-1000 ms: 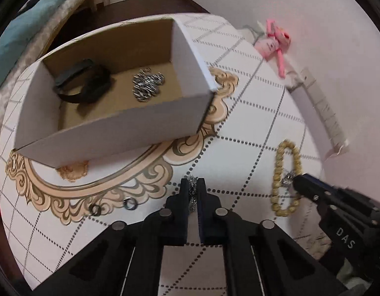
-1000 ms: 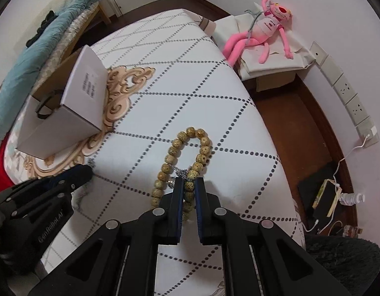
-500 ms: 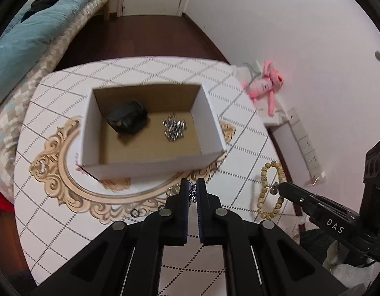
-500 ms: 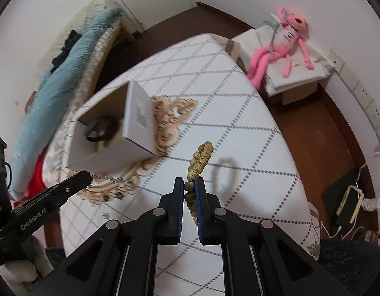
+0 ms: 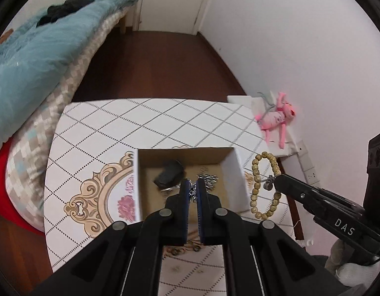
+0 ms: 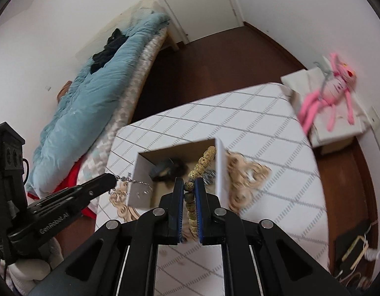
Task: Organize jewelry
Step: 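Carry both items over the white box and open both tools, then lift both tools out of the box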
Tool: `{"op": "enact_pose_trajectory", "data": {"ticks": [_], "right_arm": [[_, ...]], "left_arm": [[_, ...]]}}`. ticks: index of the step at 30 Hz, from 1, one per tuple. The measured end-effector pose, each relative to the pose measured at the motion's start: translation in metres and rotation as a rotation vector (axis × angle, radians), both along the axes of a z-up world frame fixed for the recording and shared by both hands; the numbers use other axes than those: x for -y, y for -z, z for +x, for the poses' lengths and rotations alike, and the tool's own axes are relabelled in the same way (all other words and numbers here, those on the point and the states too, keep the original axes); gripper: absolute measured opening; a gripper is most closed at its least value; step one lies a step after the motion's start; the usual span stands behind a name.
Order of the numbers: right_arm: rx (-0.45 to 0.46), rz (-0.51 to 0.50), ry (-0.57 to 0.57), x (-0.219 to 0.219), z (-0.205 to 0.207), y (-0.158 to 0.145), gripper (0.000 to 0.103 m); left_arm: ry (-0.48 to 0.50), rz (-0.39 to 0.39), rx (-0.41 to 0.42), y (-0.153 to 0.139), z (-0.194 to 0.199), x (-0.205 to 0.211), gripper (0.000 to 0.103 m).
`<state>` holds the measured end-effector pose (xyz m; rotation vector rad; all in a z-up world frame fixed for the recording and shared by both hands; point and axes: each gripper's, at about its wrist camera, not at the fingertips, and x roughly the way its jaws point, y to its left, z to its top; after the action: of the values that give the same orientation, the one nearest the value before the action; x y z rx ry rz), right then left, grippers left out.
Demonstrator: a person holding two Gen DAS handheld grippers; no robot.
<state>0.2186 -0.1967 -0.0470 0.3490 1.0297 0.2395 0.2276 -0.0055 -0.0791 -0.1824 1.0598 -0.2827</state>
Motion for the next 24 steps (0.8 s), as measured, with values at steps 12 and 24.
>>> {"op": "enact_pose_trajectory", "data": {"ticks": [12,24], "right_arm": [[-0.234,0.035,-0.107,-0.047,0.065,0.076,0.01],[-0.133,-0.326,-0.041,-0.038,0.037,0.062,0.074]], "left_arm": [[-0.079,0.078,-0.168,0.043,0.033,-0.027,0.006],[-0.174,0.254,-0.079,0.048,0.004,-0.035,0.084]]}}
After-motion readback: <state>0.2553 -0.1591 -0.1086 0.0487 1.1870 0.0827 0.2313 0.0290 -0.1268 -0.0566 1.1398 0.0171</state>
